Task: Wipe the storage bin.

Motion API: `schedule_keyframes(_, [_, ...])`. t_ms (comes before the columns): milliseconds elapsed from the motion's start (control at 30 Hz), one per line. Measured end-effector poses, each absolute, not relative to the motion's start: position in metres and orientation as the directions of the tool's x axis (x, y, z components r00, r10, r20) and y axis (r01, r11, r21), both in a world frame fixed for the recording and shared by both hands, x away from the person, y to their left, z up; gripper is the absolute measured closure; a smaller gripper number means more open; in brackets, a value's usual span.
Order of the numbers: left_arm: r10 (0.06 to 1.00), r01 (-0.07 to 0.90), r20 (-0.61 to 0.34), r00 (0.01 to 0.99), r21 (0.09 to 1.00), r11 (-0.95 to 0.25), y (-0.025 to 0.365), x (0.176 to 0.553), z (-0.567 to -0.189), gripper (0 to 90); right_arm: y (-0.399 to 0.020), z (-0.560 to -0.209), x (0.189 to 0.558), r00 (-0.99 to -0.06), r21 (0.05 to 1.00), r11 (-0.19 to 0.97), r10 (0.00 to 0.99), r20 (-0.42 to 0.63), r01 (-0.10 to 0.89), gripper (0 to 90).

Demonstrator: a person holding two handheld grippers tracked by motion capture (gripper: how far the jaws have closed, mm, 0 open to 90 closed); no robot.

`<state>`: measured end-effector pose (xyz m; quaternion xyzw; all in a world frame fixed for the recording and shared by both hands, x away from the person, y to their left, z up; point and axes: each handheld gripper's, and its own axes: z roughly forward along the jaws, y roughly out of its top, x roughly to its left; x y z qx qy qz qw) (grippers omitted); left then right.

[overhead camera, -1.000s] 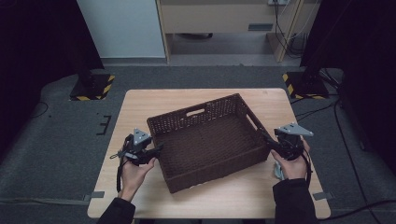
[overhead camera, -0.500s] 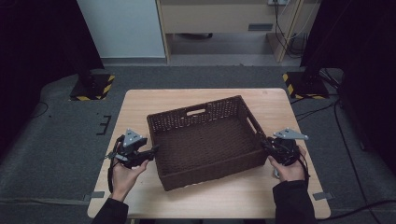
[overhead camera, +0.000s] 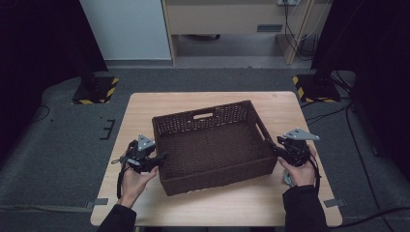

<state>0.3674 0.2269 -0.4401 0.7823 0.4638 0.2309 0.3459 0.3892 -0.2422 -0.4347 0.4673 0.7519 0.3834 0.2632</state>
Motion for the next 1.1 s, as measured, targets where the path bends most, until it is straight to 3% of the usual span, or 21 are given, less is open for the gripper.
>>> schedule_keyframes(167, [0.886, 0.565, 0.032, 0.463, 0.759, -0.323, 0.228, 0.367, -0.441, 45.1, -0.24, -0.438, 0.389, -0.445, 0.807, 0.246, 0.895, 0.022, 0.536, 71.5])
schedule_keyframes(367, [0.887, 0.565, 0.041, 0.46, 0.757, -0.328, 0.227, 0.36, -0.442, 41.6, -0.232, -0.441, 0.379, -0.458, 0.778, 0.284, 0.889, 0.005, 0.56, 73.0])
schedule_keyframes(567, [0.89, 0.576, 0.046, 0.455, 0.746, -0.333, 0.228, 0.356, -0.445, 40.5, -0.226, -0.439, 0.366, -0.463, 0.767, 0.282, 0.886, 0.023, 0.577, 69.6])
schedule_keyframes(733, [0.892, 0.589, 0.029, 0.45, 0.741, -0.321, 0.23, 0.358, -0.449, 44.2, -0.232, -0.436, 0.371, -0.459, 0.808, 0.259, 0.888, 0.016, 0.529, 58.2])
schedule_keyframes(1100, [0.895, 0.595, 0.034, 0.446, 0.735, -0.324, 0.237, 0.368, -0.449, 50.2, -0.233, -0.438, 0.381, -0.492, 0.843, 0.268, 0.87, -0.004, 0.467, 55.6])
